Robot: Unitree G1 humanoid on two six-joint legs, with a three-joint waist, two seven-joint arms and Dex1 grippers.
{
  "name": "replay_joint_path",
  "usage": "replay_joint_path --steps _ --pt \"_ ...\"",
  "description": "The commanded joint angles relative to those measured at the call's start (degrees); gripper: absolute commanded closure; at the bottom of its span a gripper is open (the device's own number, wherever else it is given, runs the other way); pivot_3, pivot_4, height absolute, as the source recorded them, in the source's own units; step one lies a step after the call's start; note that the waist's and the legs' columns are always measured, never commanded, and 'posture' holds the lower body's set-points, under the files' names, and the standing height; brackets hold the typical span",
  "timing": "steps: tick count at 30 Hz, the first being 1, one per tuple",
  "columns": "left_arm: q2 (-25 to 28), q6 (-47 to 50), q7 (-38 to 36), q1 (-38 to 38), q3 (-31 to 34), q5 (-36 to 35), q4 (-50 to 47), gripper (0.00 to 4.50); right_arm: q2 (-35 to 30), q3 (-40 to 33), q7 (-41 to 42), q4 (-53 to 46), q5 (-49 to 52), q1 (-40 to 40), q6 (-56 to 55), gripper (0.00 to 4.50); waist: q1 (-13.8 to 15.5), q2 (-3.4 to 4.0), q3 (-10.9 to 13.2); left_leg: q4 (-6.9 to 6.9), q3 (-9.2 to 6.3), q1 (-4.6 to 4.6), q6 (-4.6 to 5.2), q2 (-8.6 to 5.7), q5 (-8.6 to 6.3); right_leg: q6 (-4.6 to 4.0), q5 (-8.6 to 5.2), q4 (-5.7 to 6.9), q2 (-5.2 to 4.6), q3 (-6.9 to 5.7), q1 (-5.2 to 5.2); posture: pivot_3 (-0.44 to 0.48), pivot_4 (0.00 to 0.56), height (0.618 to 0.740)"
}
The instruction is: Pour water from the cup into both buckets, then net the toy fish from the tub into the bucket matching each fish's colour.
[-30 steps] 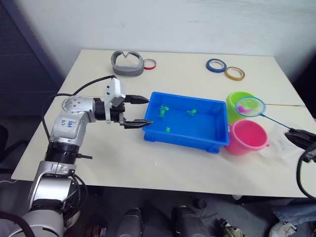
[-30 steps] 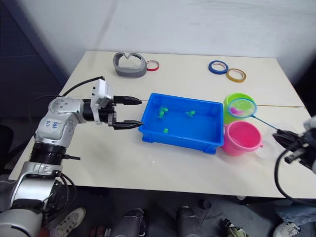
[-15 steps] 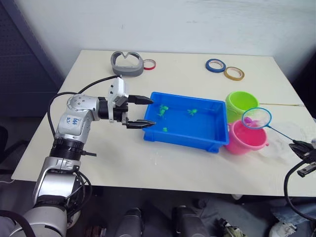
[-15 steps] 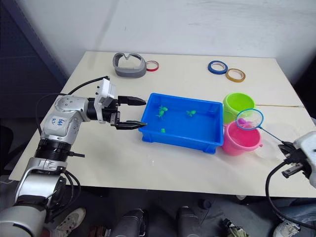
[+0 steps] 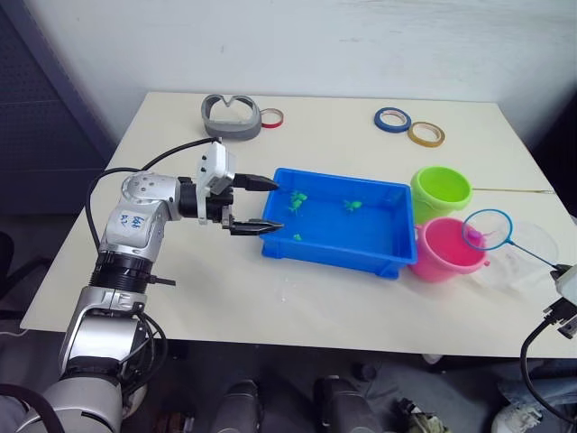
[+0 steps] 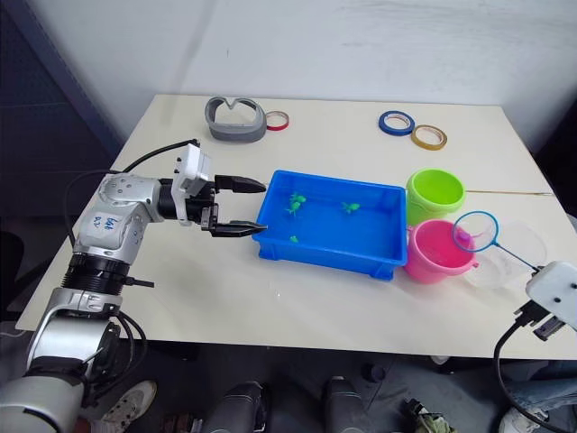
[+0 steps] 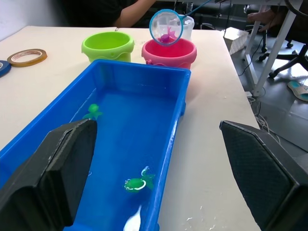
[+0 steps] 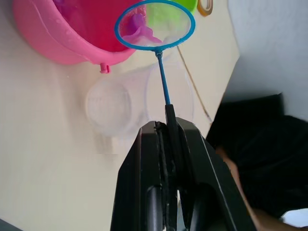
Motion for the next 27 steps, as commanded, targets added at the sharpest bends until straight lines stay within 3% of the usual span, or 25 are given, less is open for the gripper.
replay_joint_path --steps 1,6,13,20,27 --pt "0.0 -0.9 -0.3 -0.8 0.9 -0.1 -0.6 0.04 0.4 -2.8 -2.0 0.4 -3.0 0.1 -6.5 4.5 0.1 0.0 0.0 0.0 0.01 0.0 0.0 0.0 0.0 0.0 0.0 0.0 0.01 0.01 0.0 0.0 0.15 0.74" --pt "-0.3 -1.3 -0.5 -1.1 0.8 -0.1 0.0 0.04 0.3 -3.0 -5.5 2.1 -9.9 1.7 -17.9 4.5 0.1 0.0 0.0 0.02 0.02 0.0 0.0 -0.01 0.0 0.0 0.0 0.0 0.01 0.05 0.0 0.0 0.15 0.74" --pt "-0.4 -1.4 -0.6 -1.1 1.0 0.0 0.1 0.04 0.7 -3.0 -16.9 6.2 -24.1 3.9 -32.3 4.5 0.1 0.0 0.0 0.02 0.15 0.01 0.01 -0.03 0.01 0.0 0.0 -0.02 0.25 0.12 0.0 0.0 0.15 0.74" --pt "-0.1 -1.1 -0.5 -0.6 1.2 -0.1 -0.6 0.04 1.2 -2.2 -25.9 8.3 -33.9 3.4 -37.6 4.5 0.0 0.0 0.0 0.02 0.24 0.08 0.01 0.03 0.01 -0.01 0.0 0.0 0.51 0.2 -0.01 0.0 0.15 0.74" --pt "-0.1 -1.2 -0.4 -0.6 1.2 -0.1 -0.5 0.04 1.6 -2.4 -28.2 8.7 -35.1 3.6 -38.6 4.5 0.0 0.0 0.0 0.02 0.32 0.11 0.0 0.08 0.01 -0.01 -0.01 0.01 0.62 0.28 -0.01 0.0 0.15 0.74"
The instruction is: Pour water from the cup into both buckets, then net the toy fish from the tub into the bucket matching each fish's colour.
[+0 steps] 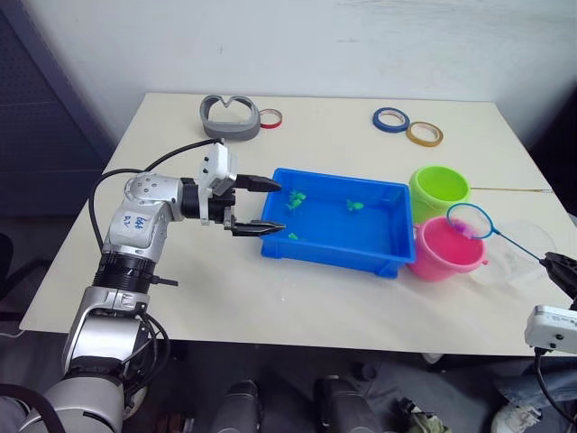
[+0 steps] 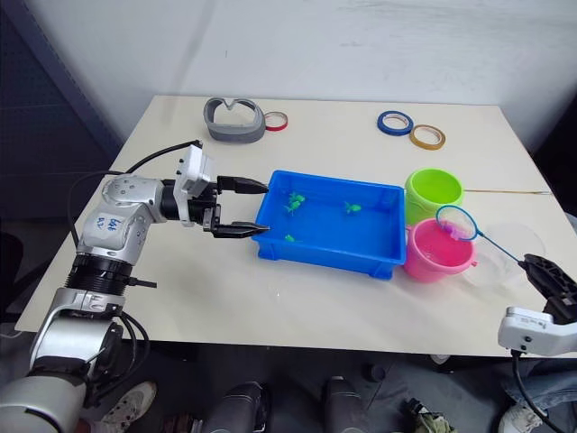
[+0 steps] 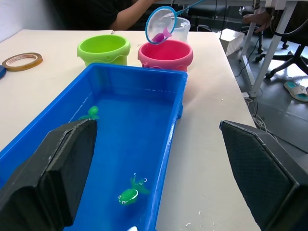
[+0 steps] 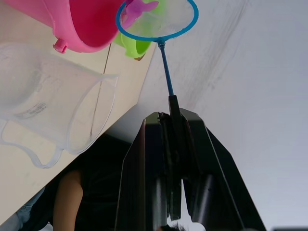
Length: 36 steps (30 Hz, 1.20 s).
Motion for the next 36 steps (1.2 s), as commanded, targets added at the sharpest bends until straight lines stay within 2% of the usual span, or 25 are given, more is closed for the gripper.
replay_joint_path --steps 1,10,28,32,36 --pt "0.5 -0.6 0.0 -0.6 1.2 -0.2 -0.9 0.04 0.0 -1.9 -1.0 -0.7 0.2 0.1 -0.5 4.5 0.0 0.0 0.0 0.0 0.0 0.0 0.0 0.0 0.0 0.0 0.0 0.0 0.0 0.0 0.0 0.0 0.15 0.74" --pt "0.3 -1.0 0.0 -0.6 1.1 -0.1 -0.7 0.04 0.0 -2.8 -2.2 -1.2 -1.5 1.3 -2.2 4.5 0.0 0.0 0.0 0.0 0.02 0.02 0.0 0.01 0.0 0.0 0.0 0.03 0.01 0.01 0.0 0.0 0.15 0.74" --pt "0.6 -1.1 -0.5 -0.1 0.9 0.0 -1.9 0.04 -0.1 -0.3 -9.8 -2.2 -13.1 0.1 -2.7 4.5 0.0 0.0 0.0 0.01 0.07 0.06 0.0 0.01 0.0 0.0 0.0 0.07 0.04 0.01 -0.01 0.0 0.15 0.74" --pt "0.4 -1.1 -0.5 -0.3 1.0 -0.1 -1.7 0.04 0.3 0.3 -9.9 -2.5 -12.6 -0.4 -2.2 4.5 -0.1 0.0 0.0 0.02 0.09 0.06 0.0 0.01 0.0 0.0 0.0 0.07 0.04 0.0 0.0 0.0 0.15 0.74" --pt "0.6 -0.5 -0.7 -0.3 1.2 -0.5 -1.9 0.04 -0.3 -0.8 -7.3 -2.9 -6.6 -1.9 -1.4 4.5 -0.1 0.0 0.0 0.02 0.09 0.07 0.0 0.01 0.0 0.0 0.0 0.09 0.04 0.01 0.0 0.0 0.15 0.74"
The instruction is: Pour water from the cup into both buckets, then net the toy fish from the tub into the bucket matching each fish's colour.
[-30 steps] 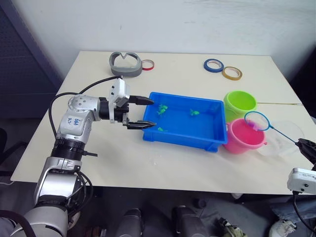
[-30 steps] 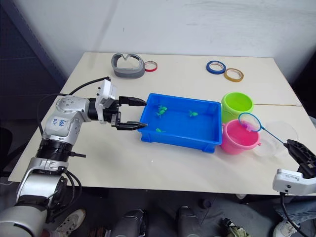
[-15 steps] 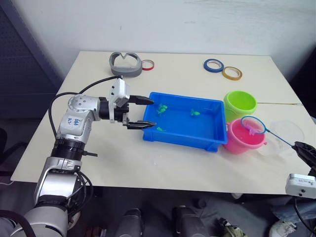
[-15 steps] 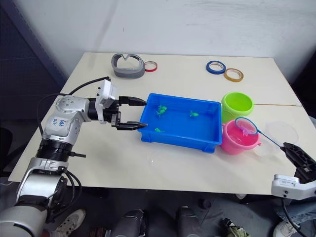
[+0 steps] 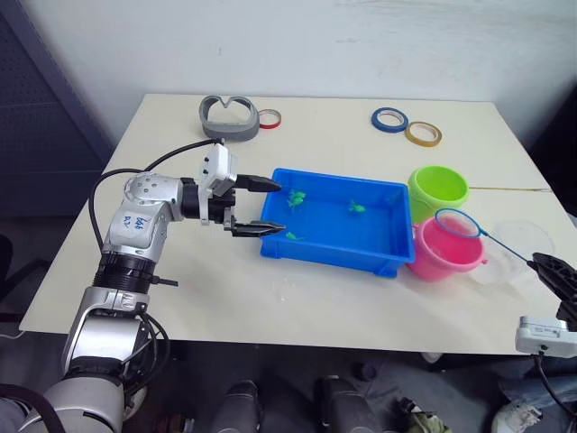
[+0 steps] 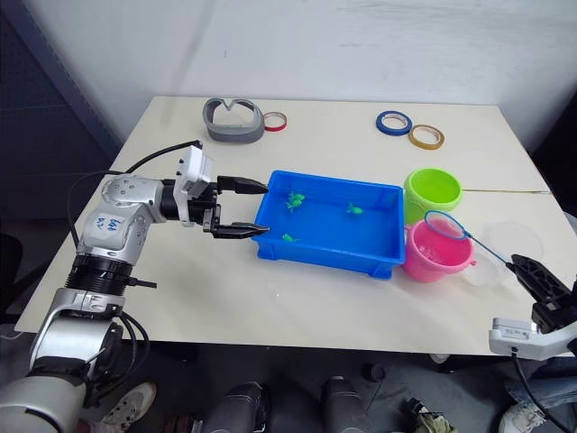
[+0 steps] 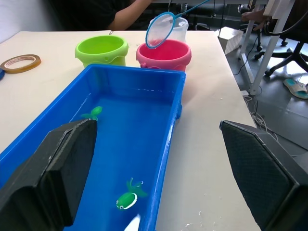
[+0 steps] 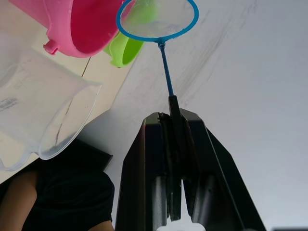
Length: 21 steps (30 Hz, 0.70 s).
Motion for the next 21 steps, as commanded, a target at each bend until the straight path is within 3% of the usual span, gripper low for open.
replay_joint_path --steps 1,9,14,17,21 --pt "0.8 0.6 -0.5 -0.5 1.5 -1.1 -1.9 0.04 -0.8 -1.5 3.8 -2.2 9.9 -3.2 3.0 4.5 -0.1 0.0 0.0 0.0 0.0 0.0 0.0 0.0 0.0 0.0 0.0 0.0 0.0 0.0 0.0 0.0 0.15 0.74" --pt "3.7 4.4 -1.2 -0.7 3.1 -2.3 -2.9 0.04 -5.1 9.9 22.6 -8.7 33.8 -20.7 20.3 4.5 -1.4 -0.01 0.0 0.11 0.01 0.13 -0.01 0.13 0.0 0.01 0.01 0.29 0.09 -0.01 0.04 0.0 0.15 0.74" --pt "7.2 6.5 -0.3 3.3 4.0 -2.2 -7.1 0.04 -3.6 20.2 35.3 -14.6 50.1 -28.9 50.0 4.5 -1.3 0.0 0.0 0.15 -0.11 0.1 -0.02 0.13 0.0 0.01 0.01 0.35 -0.04 0.02 0.03 0.0 0.15 0.74" --pt "8.6 8.4 2.8 5.9 4.8 -1.7 -9.6 0.04 -4.0 21.9 38.7 -17.2 58.2 -33.6 69.0 4.5 -1.2 0.0 0.0 0.21 -0.26 0.01 -0.02 0.12 0.0 0.01 0.01 0.39 -0.56 -0.01 0.01 0.0 0.15 0.74" --pt "9.3 11.5 9.9 9.5 5.7 0.6 -12.8 0.04 -5.9 23.8 43.9 -15.6 67.5 -38.1 83.6 4.5 -1.1 0.0 0.0 0.2 -0.45 -0.05 -0.02 0.02 0.0 0.01 0.01 0.38 -0.71 -0.19 -0.01 0.0 0.15 0.74"
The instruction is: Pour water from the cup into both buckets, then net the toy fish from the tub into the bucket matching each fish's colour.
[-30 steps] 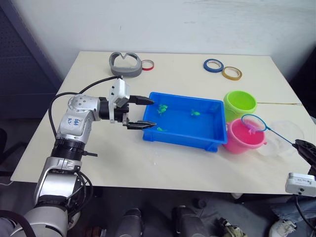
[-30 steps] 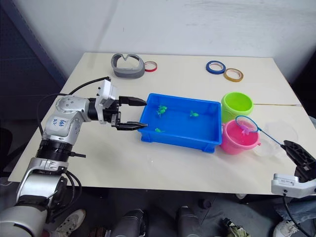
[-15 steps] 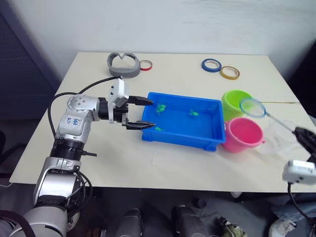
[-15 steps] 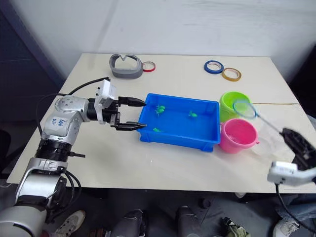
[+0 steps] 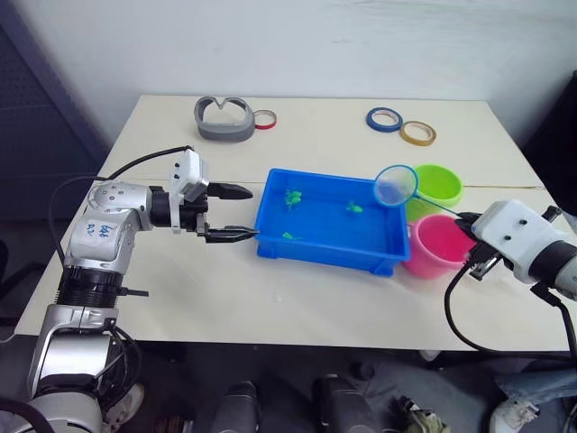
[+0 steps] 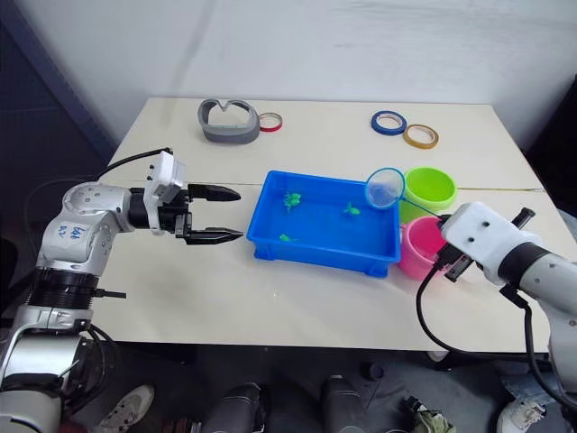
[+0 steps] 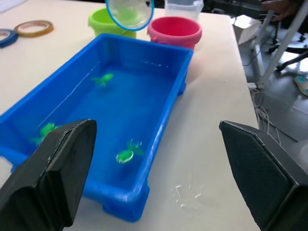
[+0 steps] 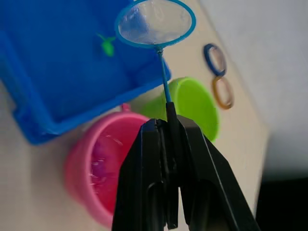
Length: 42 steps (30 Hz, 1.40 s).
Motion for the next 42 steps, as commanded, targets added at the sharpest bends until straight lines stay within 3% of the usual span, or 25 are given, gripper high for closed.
replay_joint_path --steps 1,8,22,35,42 --pt "1.3 3.3 7.8 2.9 2.2 2.1 -5.2 0.04 -2.6 1.0 4.8 0.7 9.6 -4.3 14.0 4.5 0.1 0.0 0.0 -0.04 -0.01 0.0 0.0 -0.05 0.0 0.0 0.0 -0.03 -0.07 -0.01 0.01 0.0 0.15 0.74" --pt "1.4 10.4 15.2 7.0 3.2 2.0 -10.7 0.04 -2.9 8.6 4.5 6.4 17.2 -13.1 28.1 4.5 0.0 0.0 0.0 -0.04 -0.08 -0.14 0.02 -0.08 0.0 0.0 0.0 -0.13 -0.11 -0.08 -0.05 0.0 0.15 0.74" --pt "0.0 18.0 17.9 3.5 0.8 1.6 -11.9 0.04 5.1 21.5 -7.4 18.1 14.4 -23.5 28.6 4.5 -0.2 0.0 0.0 -0.11 -0.08 -0.23 0.01 -0.09 0.0 0.0 0.0 -0.15 -0.11 -0.11 -0.18 0.0 0.15 0.74" --pt "0.5 18.2 18.5 3.7 0.9 1.9 -13.2 0.04 11.0 20.5 -13.6 24.9 12.6 -27.5 23.5 4.5 0.0 0.0 0.0 -0.15 -0.1 -0.26 0.01 -0.13 0.0 0.01 0.01 -0.18 -0.16 -0.16 -0.2 0.0 0.15 0.74" --pt "0.5 16.1 18.6 4.5 1.1 2.2 -13.4 0.04 10.2 18.3 -13.5 21.8 14.0 -27.1 22.6 4.5 -0.1 0.0 0.0 -0.22 -0.1 -0.27 0.01 -0.13 0.0 0.02 0.01 -0.18 -0.15 -0.16 -0.26 0.0 0.15 0.74"
